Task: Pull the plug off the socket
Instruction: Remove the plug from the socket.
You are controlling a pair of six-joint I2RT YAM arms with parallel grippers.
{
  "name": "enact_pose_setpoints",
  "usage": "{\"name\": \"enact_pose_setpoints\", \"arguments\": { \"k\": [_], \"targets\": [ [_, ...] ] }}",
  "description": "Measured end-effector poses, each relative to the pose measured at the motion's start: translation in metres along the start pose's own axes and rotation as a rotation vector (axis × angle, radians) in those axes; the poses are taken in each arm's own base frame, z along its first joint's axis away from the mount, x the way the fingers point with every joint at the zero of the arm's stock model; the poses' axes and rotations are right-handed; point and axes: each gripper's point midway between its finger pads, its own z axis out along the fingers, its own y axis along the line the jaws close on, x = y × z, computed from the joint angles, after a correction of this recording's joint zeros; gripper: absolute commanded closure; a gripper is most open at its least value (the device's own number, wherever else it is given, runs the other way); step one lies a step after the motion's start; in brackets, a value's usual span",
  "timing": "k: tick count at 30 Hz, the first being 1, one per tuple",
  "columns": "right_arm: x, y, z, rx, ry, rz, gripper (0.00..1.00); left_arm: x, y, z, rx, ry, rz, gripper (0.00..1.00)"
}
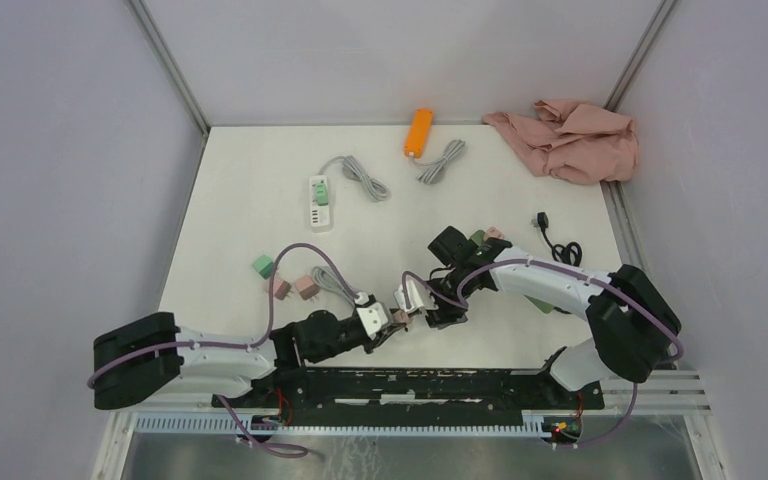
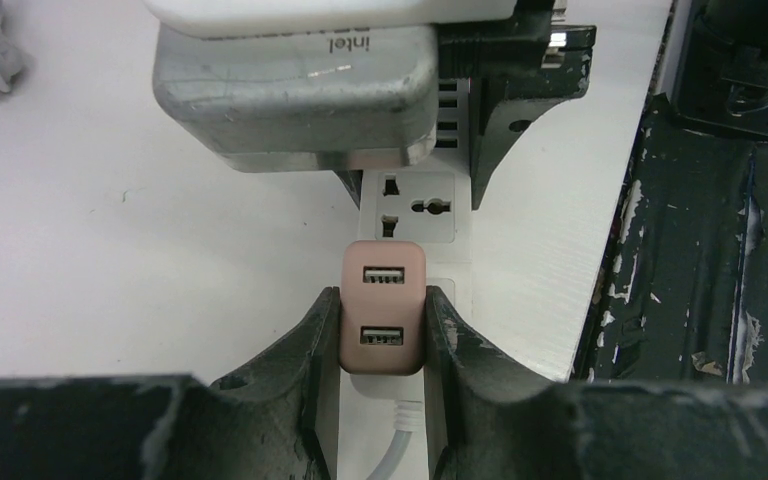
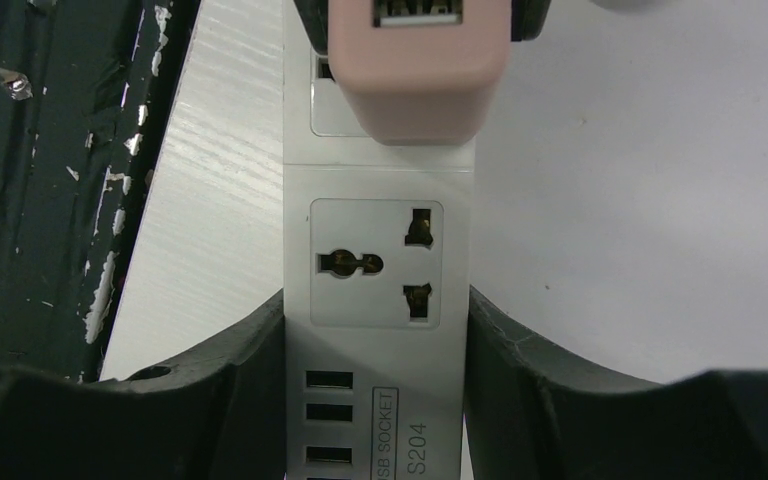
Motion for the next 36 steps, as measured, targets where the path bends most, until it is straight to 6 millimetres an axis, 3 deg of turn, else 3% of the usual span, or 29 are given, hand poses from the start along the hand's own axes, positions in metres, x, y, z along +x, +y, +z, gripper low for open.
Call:
{"name": "enact_pose_setpoints", "arguments": {
  "k": [6, 17, 27, 36],
  "targets": [
    [-0.008, -0.005, -0.001, 0.005, -0.014, 0.008, 0.97, -0.006, 0.006, -0.006, -0.023, 0.038, 0.004, 0.97],
    [0.005, -0.004, 0.000, 0.004, 0.043, 0.050, 1.00, -0.002, 0.008, 0.012, -0.041, 0.259, -0.027, 0.97],
    [0.004, -0.004, -0.001, -0.004, 0.035, 0.085, 1.00, -0.001, 0.017, 0.011, 0.008, 0.277, -0.195, 0.97],
    [-0.005, -0.006, -0.001, -0.005, 0.014, 0.075, 1.00, -0.008, 0.022, -0.002, 0.010, 0.213, -0.238, 0.97]
  ]
}}
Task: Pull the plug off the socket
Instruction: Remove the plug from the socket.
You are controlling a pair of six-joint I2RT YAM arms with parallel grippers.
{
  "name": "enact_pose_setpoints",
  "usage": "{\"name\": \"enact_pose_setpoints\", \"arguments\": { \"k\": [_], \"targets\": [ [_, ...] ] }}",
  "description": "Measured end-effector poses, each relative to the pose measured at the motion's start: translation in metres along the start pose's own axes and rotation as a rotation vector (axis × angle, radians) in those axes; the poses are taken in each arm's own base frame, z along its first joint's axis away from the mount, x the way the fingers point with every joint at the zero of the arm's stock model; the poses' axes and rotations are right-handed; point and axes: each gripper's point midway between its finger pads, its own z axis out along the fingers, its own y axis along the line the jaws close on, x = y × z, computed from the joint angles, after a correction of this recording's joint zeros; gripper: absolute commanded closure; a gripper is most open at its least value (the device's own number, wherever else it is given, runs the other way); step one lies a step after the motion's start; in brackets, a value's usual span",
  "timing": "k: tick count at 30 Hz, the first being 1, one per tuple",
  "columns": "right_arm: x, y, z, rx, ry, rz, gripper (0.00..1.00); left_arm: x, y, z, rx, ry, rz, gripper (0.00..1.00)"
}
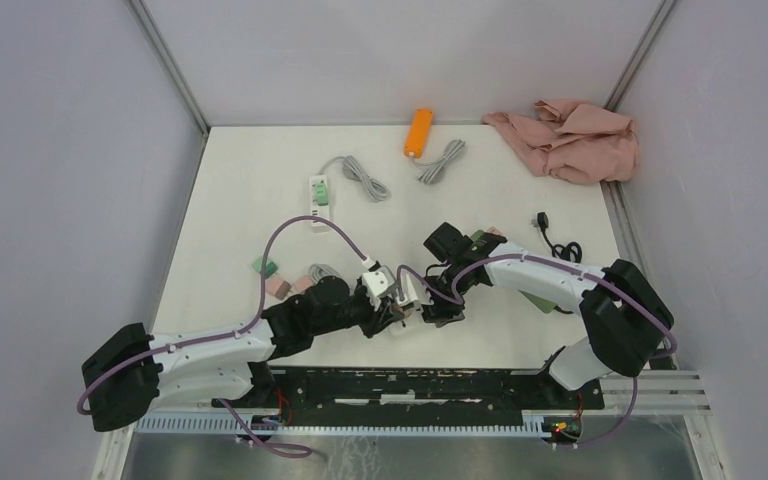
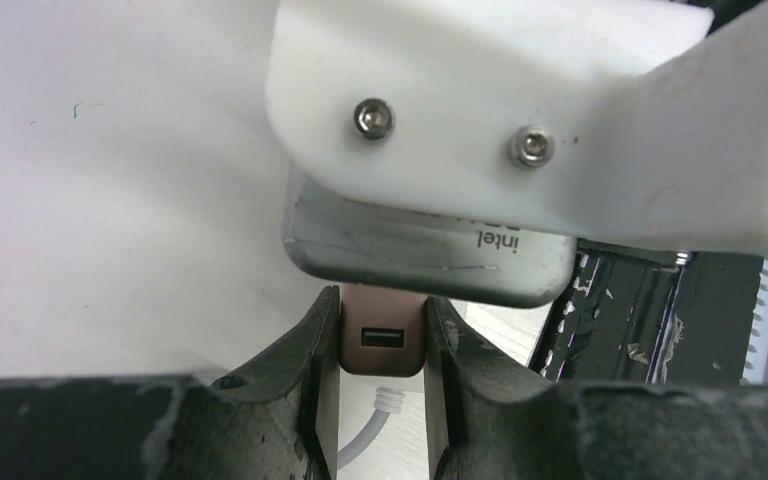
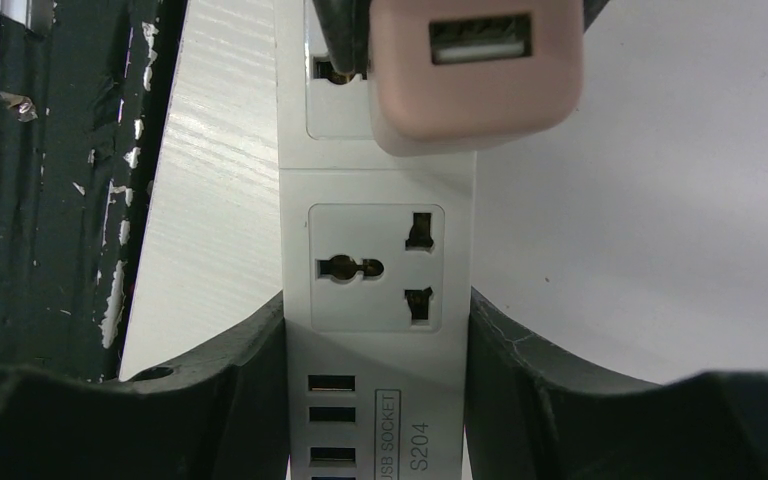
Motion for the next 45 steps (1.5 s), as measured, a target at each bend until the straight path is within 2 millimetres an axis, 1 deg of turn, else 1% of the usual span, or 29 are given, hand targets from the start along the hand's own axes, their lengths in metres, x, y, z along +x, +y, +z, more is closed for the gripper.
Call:
{"name": "enact_pose_setpoints", "arguments": {
  "k": [7, 14, 22, 31, 39, 45],
  "targets": [
    [-0.001, 0.000, 0.001, -0.004, -0.006, 0.003, 0.99, 0.001, 0.000, -0.002, -0.003, 0.009, 0.000, 0.97],
    [-0.012, -0.006, -0.002, 0.003, -0.057, 0.002, 0.99, -0.010, 0.005, -0.014, -0.041, -0.024, 0.002, 0.97],
    [-0.021, -0.009, -0.004, 0.004, -0.101, 0.002, 0.98, -0.017, 0.009, -0.023, -0.068, -0.051, 0.003, 0.97],
    [-0.025, -0.012, -0.006, 0.003, -0.130, 0.009, 0.97, -0.017, 0.012, -0.029, -0.087, -0.052, -0.002, 0.97],
    [-0.032, -0.015, -0.006, 0.002, -0.161, -0.001, 0.93, -0.020, 0.015, -0.037, -0.114, -0.065, -0.017, 0.97],
    [-0.035, -0.017, -0.005, 0.004, -0.174, -0.005, 0.86, -0.020, 0.018, -0.041, -0.135, -0.063, -0.029, 0.97]
  ]
}}
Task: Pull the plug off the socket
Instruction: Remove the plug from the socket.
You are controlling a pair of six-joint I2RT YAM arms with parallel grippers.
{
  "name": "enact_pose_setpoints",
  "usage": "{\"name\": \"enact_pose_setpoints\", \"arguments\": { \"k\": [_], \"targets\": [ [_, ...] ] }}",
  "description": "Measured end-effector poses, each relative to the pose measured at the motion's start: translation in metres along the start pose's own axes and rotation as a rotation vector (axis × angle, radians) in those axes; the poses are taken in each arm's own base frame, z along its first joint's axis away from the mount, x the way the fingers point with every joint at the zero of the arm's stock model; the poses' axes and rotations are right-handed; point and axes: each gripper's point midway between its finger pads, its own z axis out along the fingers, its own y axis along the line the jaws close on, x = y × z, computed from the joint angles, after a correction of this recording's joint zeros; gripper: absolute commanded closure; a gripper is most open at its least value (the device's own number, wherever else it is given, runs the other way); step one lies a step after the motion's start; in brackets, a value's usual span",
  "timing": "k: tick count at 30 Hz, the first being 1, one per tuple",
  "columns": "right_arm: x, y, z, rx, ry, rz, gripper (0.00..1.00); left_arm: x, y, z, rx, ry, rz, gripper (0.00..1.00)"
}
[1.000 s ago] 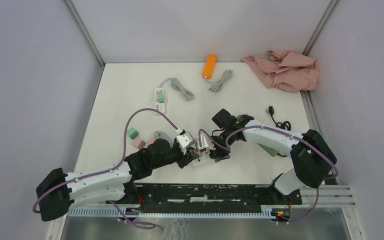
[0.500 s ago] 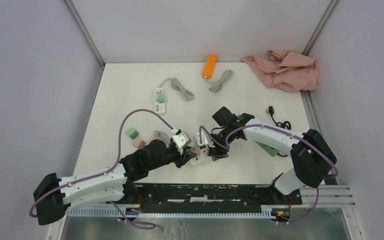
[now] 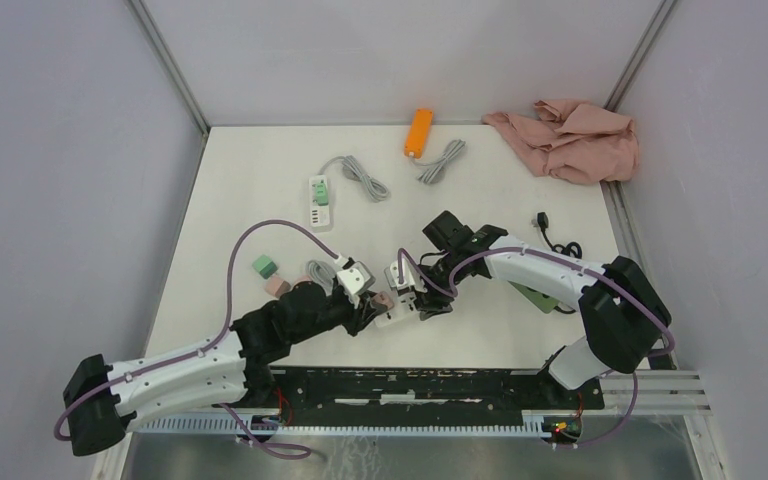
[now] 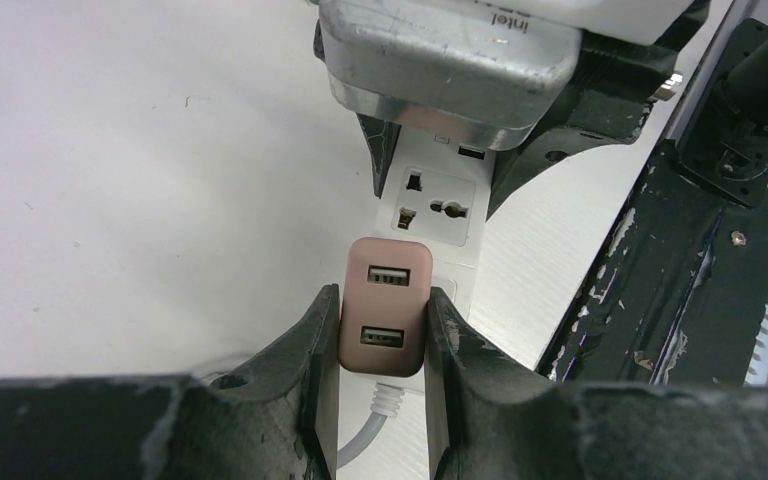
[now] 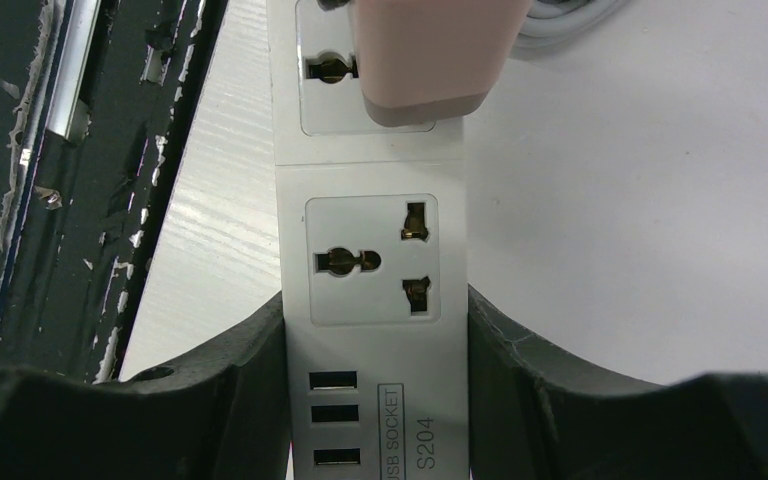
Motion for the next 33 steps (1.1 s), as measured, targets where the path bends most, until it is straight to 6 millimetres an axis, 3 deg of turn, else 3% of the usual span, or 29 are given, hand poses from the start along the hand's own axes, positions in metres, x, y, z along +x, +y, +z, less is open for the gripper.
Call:
{"name": "enact_pose_setpoints", "arguments": {
  "k": [5, 15, 22, 28, 31, 33],
  "targets": [
    [-0.002, -0.002, 0.000, 0.004, -0.010, -0.006, 0.78, -0.001, 0.002, -0.003, -0.016, -0.005, -0.011, 0.97],
    [-0.006, -0.007, 0.001, 0.013, -0.021, -0.011, 0.53, -0.002, 0.010, -0.007, -0.075, -0.012, -0.063, 0.97],
    [-0.006, -0.015, 0.000, 0.041, -0.019, 0.003, 0.27, -0.003, 0.023, -0.010, -0.133, -0.024, -0.158, 0.97],
    [0.025, -0.032, -0.016, 0.135, 0.101, 0.087, 0.01, -0.012, 0.053, -0.020, -0.231, -0.079, -0.326, 0.97],
    [0.041, -0.013, -0.021, 0.089, 0.168, 0.170, 0.00, -0.004, 0.088, -0.030, -0.402, -0.086, -0.383, 0.97],
    [0.045, -0.005, -0.023, 0.068, 0.188, 0.194, 0.00, 0.001, 0.098, -0.035, -0.460, -0.081, -0.415, 0.97]
  ]
}}
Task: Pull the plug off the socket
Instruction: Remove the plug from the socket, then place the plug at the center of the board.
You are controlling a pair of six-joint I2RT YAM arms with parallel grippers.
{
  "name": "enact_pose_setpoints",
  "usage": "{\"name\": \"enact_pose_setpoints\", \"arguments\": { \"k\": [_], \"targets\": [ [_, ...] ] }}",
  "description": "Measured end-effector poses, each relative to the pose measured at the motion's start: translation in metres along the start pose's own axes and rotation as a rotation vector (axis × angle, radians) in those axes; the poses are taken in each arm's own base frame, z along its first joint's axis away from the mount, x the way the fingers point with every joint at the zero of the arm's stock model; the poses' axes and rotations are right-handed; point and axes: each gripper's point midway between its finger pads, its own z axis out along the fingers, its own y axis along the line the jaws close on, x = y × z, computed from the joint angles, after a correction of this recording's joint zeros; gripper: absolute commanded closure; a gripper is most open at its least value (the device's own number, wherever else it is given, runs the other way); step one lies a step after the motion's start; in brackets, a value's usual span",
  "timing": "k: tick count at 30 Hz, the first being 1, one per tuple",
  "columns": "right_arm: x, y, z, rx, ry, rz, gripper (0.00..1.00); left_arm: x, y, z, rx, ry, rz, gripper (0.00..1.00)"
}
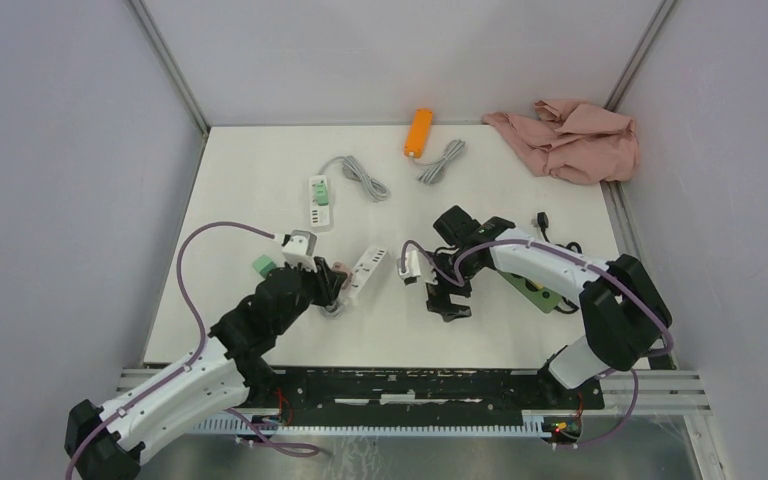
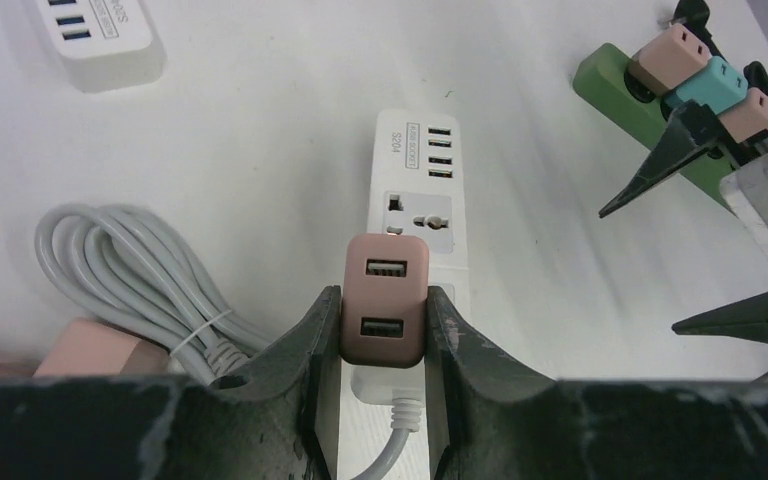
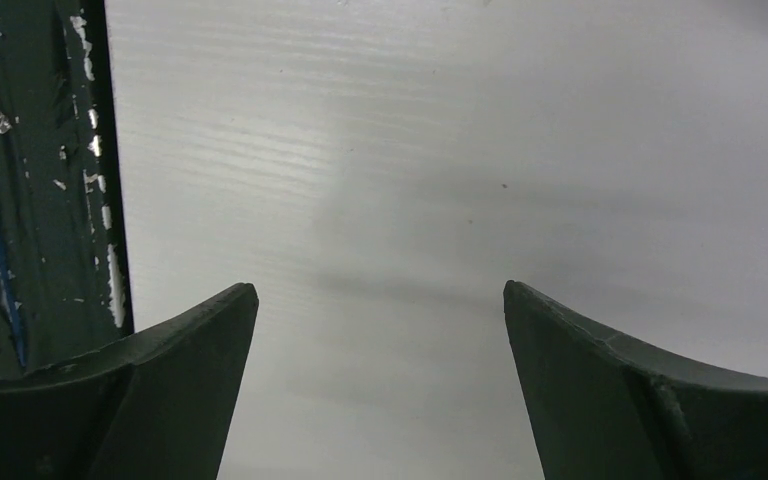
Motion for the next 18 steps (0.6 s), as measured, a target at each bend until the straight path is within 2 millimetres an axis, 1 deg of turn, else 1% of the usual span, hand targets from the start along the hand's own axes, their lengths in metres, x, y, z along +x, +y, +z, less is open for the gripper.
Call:
{"name": "enact_pose_setpoints", "arguments": {
  "k": [4, 10, 15, 18],
  "targets": [
    [0.002, 0.007, -0.009, -0.005, 0.007, 0.013, 0.00, 0.003, 0.008, -0.005, -0.047, 0.008, -0.068, 0.97],
    [-0.003, 0.009, -0.026, 0.029, -0.024, 0.011, 0.00, 0.001, 0.015, -0.007, -0.088, -0.002, -0.113, 0.97],
    [-0.007, 0.011, -0.036, 0.035, -0.063, 0.026, 0.00, -0.005, 0.014, -0.009, -0.092, -0.004, -0.119, 0.97],
    [-0.013, 0.011, -0.044, 0.044, -0.113, 0.044, 0.00, -0.005, 0.013, -0.010, -0.087, -0.002, -0.125, 0.97]
  ]
}}
